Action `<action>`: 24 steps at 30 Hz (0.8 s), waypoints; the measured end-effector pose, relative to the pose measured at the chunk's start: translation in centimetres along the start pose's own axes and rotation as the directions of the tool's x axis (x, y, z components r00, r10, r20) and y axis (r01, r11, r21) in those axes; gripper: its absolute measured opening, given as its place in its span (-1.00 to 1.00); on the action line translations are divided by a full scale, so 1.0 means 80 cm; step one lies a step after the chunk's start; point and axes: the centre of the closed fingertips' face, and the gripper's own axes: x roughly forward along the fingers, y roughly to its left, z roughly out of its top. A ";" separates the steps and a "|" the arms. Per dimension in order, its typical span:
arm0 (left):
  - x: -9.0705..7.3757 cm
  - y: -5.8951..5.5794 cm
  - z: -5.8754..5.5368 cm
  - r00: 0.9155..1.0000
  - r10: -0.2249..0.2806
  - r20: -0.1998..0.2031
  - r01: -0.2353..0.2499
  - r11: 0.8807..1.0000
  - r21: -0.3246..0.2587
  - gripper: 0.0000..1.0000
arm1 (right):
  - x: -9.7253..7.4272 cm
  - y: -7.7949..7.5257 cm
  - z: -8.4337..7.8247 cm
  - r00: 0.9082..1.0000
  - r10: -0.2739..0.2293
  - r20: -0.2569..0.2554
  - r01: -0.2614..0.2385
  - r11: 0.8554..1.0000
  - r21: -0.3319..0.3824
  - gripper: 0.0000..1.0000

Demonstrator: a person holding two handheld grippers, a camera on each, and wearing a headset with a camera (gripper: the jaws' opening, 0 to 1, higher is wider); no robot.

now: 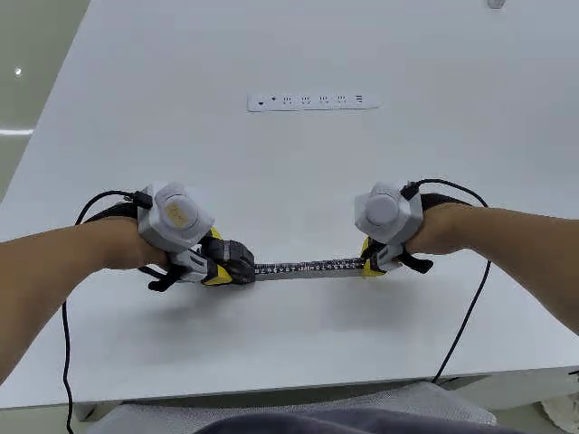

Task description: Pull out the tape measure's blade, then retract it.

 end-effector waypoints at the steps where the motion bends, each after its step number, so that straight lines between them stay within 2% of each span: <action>1: 0.000 0.000 0.000 1.000 0.000 0.000 0.000 1.000 0.000 -0.36 | 0.000 0.000 0.000 1.000 0.000 0.000 0.000 1.000 0.001 -0.77; 24: -0.001 -0.001 0.001 1.000 0.001 -0.003 -0.001 1.000 0.001 -0.36 | -0.007 -0.002 -0.019 1.000 -0.004 -0.010 0.004 1.000 0.006 -0.77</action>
